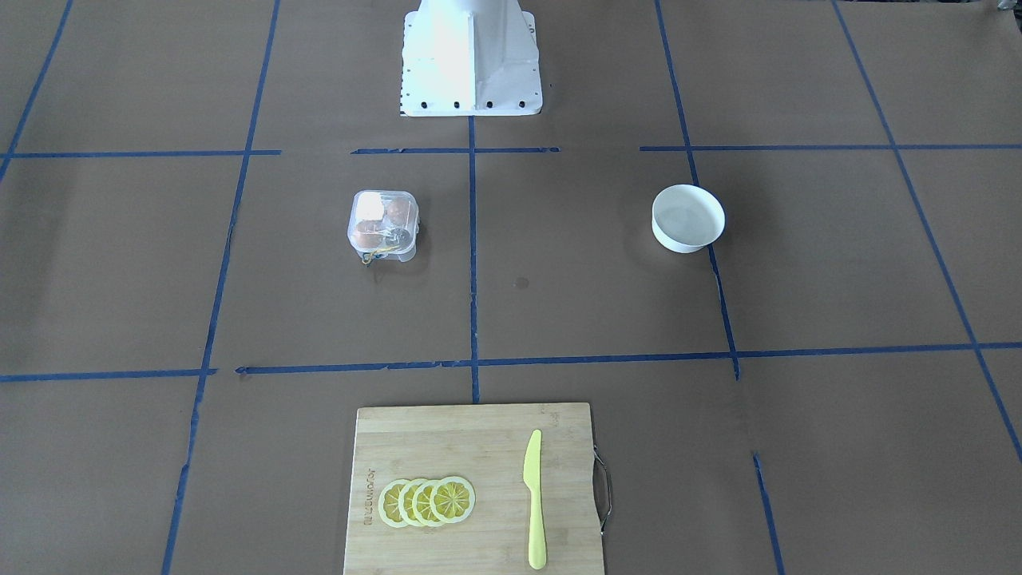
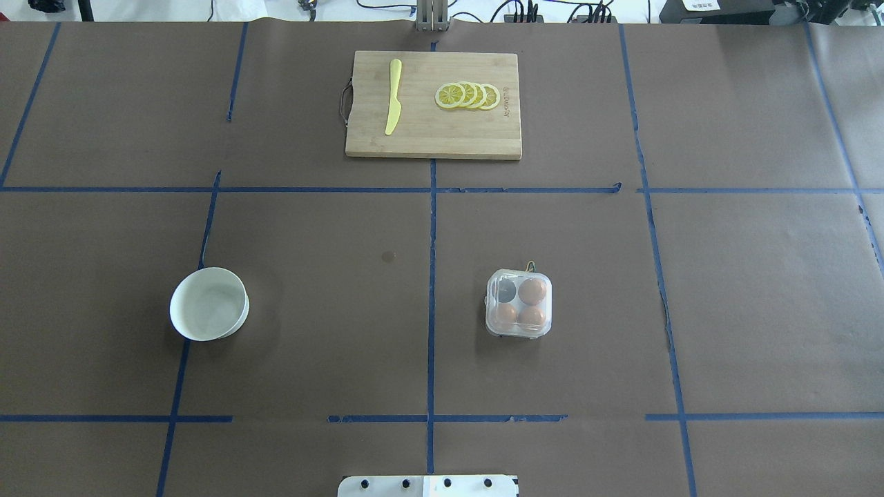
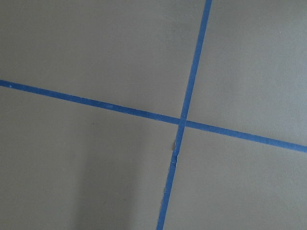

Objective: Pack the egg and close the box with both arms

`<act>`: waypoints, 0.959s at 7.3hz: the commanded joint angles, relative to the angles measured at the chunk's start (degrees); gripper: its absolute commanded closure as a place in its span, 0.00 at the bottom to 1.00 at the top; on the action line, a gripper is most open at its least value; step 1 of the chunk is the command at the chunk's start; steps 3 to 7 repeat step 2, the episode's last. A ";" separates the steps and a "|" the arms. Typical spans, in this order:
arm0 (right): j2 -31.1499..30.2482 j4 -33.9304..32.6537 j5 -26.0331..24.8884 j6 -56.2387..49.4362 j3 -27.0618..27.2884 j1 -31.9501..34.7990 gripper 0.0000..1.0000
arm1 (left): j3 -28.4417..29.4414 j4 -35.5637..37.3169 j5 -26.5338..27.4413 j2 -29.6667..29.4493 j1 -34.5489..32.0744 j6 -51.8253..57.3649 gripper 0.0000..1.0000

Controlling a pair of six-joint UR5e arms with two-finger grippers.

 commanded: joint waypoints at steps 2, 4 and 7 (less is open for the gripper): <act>0.38 -0.83 0.28 0.00 -0.64 -0.16 0.00 | 2.64 0.37 0.14 0.98 -0.07 0.23 0.00; 0.38 -0.83 0.28 0.00 -0.64 -0.16 0.00 | 2.64 0.37 0.14 0.98 -0.07 0.23 0.00; 0.38 -0.83 0.28 0.00 -0.64 -0.16 0.00 | 2.64 0.37 0.14 0.98 -0.07 0.23 0.00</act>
